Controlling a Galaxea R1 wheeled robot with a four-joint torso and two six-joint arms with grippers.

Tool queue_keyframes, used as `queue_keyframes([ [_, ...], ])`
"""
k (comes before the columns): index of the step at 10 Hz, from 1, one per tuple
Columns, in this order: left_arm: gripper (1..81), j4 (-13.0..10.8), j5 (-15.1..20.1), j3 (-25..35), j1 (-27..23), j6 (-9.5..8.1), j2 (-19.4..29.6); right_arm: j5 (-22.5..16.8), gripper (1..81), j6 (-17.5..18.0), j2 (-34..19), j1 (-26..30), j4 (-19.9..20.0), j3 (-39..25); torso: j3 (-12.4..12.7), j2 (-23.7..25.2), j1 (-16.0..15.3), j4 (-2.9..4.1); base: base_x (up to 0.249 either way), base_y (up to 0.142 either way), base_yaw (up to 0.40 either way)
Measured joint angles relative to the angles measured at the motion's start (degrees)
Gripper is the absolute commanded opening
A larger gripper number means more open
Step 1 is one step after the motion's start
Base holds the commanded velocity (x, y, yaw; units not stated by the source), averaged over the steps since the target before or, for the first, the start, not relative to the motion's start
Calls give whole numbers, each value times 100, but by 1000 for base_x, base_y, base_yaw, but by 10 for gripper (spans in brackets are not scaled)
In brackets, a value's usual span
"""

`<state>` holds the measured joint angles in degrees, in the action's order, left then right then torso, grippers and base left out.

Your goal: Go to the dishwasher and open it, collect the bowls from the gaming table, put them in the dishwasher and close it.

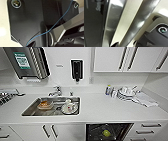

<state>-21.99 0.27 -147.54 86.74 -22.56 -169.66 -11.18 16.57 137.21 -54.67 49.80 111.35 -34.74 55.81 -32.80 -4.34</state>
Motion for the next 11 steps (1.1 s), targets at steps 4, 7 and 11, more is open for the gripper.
queue_keyframes([
  [4,811,0,-5,-201,-2,2,-68,363,811,-54,-1111,245,41,-1565,0,0,-4,0,0,0,0],
  [7,811,-2,-29,-519,-13,5,-177,322,811,-213,-1011,-227,-400,-1719,0,0,-4,0,0,0,0],
  [11,811,-2,-244,-522,-16,5,-173,243,811,-572,-165,-1182,-1546,-341,2,2,-4,0,0,0,0],
])
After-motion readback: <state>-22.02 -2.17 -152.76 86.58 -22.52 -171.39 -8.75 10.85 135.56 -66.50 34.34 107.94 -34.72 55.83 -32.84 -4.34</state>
